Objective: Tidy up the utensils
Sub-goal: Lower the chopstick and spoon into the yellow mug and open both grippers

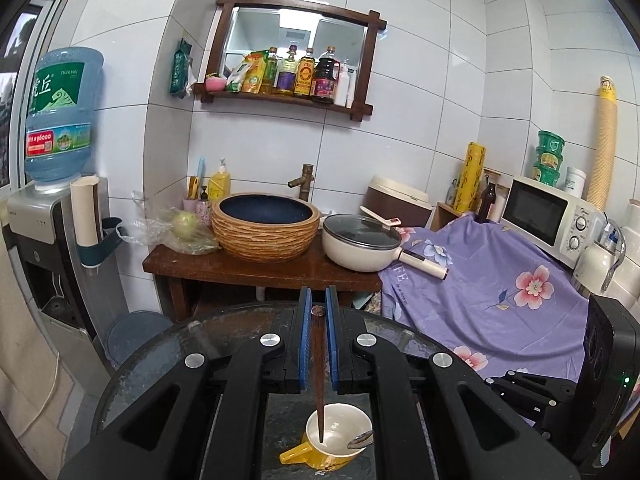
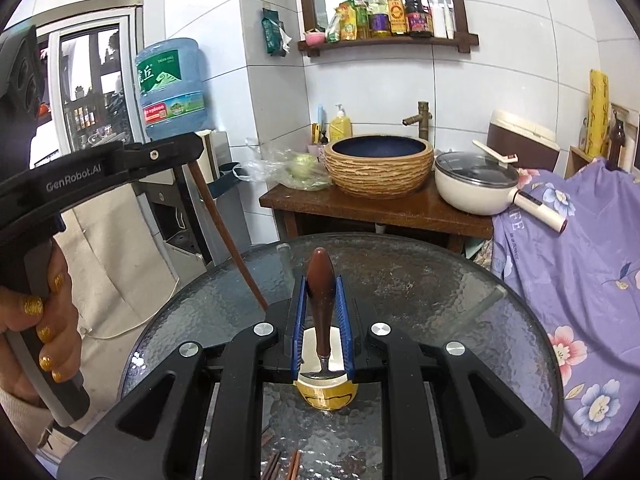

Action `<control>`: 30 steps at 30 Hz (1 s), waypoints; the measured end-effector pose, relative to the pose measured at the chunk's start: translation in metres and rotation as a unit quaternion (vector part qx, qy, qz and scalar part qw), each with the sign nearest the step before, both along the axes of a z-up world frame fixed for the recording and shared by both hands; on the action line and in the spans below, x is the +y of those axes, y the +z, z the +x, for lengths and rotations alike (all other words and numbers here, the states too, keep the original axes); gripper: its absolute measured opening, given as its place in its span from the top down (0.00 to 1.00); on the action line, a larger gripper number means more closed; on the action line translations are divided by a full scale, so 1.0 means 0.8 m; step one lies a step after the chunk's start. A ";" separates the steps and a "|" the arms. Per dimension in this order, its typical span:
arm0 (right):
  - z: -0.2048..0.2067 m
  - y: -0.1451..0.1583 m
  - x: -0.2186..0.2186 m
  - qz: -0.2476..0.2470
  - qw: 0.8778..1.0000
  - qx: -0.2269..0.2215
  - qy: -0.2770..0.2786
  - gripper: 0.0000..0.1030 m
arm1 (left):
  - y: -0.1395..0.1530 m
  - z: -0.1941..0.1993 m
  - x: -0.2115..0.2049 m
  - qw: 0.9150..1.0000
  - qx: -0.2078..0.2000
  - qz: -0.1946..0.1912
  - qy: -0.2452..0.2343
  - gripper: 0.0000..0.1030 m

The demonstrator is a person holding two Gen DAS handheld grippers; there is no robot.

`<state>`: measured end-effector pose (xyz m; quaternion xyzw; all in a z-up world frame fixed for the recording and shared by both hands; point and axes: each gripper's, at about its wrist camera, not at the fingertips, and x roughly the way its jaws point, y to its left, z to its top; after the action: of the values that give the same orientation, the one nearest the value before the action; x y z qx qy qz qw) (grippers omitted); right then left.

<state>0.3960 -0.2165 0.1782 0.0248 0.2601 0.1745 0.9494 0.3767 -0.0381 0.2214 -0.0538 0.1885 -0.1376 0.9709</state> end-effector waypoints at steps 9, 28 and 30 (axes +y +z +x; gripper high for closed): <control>0.027 -0.041 0.011 -0.001 1.000 0.028 -0.006 0.84 | -0.039 0.018 -0.003 1.000 0.029 0.002 -0.003 0.93; 0.050 -0.108 0.011 -0.011 0.998 0.059 -0.013 0.84 | -0.075 0.030 0.007 0.999 0.051 -0.001 0.003 0.93; 0.050 -0.108 0.010 -0.009 0.998 0.060 -0.014 0.84 | -0.075 0.031 0.007 0.999 0.051 -0.002 0.003 0.93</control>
<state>0.4361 -0.2084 0.0921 0.0299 0.3177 0.1567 0.9347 0.4012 -0.0323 0.1613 -0.0630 0.2370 -0.1322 0.9604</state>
